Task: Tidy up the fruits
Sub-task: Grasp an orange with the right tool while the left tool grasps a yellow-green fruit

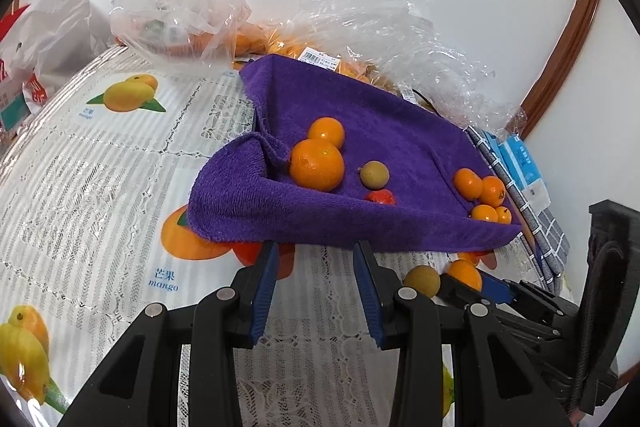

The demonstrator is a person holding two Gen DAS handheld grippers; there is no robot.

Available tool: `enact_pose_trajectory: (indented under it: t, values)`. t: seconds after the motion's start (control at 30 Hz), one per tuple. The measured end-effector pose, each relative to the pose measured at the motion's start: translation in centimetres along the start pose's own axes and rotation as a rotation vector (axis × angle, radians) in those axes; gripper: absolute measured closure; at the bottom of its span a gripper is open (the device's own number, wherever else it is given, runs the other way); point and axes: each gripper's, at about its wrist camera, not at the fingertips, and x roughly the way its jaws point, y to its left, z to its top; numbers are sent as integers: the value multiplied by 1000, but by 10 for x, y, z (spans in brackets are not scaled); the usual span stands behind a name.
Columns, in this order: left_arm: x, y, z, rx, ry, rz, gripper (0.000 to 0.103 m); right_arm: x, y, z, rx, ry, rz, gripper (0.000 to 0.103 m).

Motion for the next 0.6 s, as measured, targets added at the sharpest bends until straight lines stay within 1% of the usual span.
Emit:
enact_pose_trajectory:
  t: [0.13, 0.23, 0.33, 0.4, 0.5, 0.57, 0.6]
  values:
    - [1, -4, -2, 26, 2, -2, 66, -8, -3, -2, 4, -24, 8, 68]
    - [0, -11, -4, 59, 2, -20, 66, -24, -14, -5, -1, -88, -39, 68]
    - [-1, -20, -7, 101, 9, -58, 66, -39, -34, -10, -13, -133, -90, 68]
    - [0, -30, -10, 146, 19, -90, 66, -45, -53, -14, 20, -149, -95, 68]
    - [1, -49, -18, 232, 33, -123, 66, -47, -74, -19, 84, -150, -78, 68]
    - [3, -60, -22, 281, 44, -127, 66, -51, -83, -21, 125, -164, -50, 68]
    - [4, -66, -23, 311, 49, -123, 66, -52, -84, -20, 128, -173, -68, 68]
